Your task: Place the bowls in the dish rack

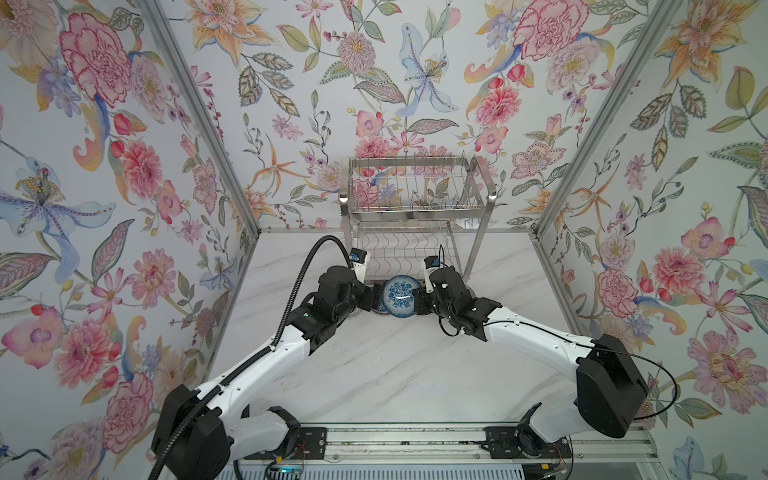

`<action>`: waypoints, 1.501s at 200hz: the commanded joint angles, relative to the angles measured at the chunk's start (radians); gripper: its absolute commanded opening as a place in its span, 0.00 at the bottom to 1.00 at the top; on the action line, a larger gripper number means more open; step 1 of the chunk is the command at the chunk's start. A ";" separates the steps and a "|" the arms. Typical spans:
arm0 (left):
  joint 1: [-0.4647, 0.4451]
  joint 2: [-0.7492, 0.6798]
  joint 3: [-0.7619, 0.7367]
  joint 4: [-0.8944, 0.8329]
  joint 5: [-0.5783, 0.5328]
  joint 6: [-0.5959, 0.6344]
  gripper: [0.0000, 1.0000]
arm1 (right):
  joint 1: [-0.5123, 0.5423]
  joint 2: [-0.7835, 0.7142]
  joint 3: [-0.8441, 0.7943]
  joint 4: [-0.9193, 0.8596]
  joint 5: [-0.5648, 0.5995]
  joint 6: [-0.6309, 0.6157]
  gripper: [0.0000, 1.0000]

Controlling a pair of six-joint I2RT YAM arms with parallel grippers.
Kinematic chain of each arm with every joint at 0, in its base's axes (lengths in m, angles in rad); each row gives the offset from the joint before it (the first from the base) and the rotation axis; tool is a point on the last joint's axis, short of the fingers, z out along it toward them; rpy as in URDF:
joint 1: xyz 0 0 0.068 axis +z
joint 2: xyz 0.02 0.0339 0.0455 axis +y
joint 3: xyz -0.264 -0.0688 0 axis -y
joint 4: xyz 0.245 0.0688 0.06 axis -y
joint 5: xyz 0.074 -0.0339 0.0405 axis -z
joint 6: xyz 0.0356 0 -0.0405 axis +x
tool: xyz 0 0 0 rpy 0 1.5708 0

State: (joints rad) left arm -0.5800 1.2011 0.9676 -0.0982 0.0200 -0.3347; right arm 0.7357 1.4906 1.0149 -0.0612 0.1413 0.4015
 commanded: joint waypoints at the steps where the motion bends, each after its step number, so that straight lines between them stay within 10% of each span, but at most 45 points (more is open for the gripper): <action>1: 0.054 -0.037 0.133 -0.241 -0.026 0.103 0.99 | -0.010 -0.053 0.068 -0.010 0.143 -0.135 0.00; 88: 0.217 -0.018 0.087 -0.252 -0.038 0.248 0.99 | 0.013 0.067 0.132 0.220 0.783 -0.673 0.00; 200: 0.323 -0.040 -0.003 -0.171 0.090 0.265 0.99 | -0.063 0.547 0.309 1.064 0.959 -1.589 0.00; 300: 0.324 -0.086 -0.010 -0.169 0.098 0.269 0.99 | -0.168 0.886 0.763 0.864 1.015 -1.631 0.00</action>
State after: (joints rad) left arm -0.2672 1.1275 0.9726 -0.2783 0.1017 -0.0811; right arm 0.5797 2.3402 1.6650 0.8543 1.1122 -1.2499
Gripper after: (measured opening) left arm 0.994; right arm 0.083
